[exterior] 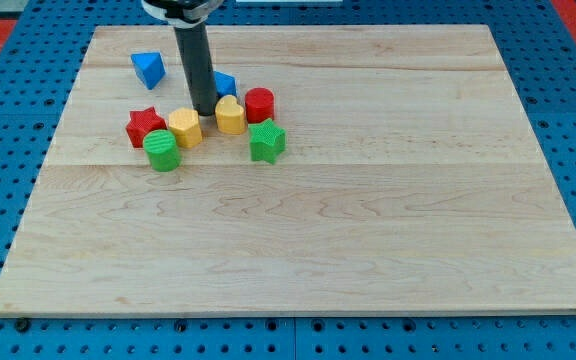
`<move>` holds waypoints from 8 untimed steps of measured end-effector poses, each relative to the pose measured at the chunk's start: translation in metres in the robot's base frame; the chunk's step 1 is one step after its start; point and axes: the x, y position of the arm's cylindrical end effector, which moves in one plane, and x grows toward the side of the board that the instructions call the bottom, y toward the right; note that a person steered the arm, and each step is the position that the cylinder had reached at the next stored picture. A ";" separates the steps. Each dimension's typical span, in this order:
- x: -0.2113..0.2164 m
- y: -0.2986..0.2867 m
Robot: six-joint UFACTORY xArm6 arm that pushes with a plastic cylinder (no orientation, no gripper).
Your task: Move the green star towards the center right side of the board
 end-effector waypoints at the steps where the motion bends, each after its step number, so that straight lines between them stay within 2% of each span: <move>1: 0.000 0.000; 4: 0.005 0.002; 5: 0.036 0.015; 7: 0.068 0.074; 8: 0.051 0.125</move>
